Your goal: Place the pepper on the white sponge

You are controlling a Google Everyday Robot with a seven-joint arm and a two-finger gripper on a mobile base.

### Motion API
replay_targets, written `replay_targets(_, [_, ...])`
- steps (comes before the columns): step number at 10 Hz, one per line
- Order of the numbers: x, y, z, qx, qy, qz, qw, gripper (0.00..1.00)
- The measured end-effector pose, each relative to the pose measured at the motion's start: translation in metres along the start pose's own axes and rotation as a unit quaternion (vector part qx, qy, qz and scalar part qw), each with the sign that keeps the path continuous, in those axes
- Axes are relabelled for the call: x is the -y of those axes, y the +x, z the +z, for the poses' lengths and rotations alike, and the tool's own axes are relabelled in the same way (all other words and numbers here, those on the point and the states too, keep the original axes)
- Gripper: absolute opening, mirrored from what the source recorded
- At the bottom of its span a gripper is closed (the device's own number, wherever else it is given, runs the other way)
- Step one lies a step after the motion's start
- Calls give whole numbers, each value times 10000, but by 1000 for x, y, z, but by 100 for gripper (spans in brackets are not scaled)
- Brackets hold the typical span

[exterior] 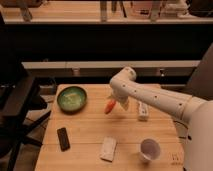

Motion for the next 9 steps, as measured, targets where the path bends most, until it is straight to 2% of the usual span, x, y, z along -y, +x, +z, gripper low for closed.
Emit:
replay_targets(3, [2, -3, 8, 60, -67, -109, 9999, 80])
replay_targets(9, [0, -16, 27, 319, -173, -301, 9989, 80])
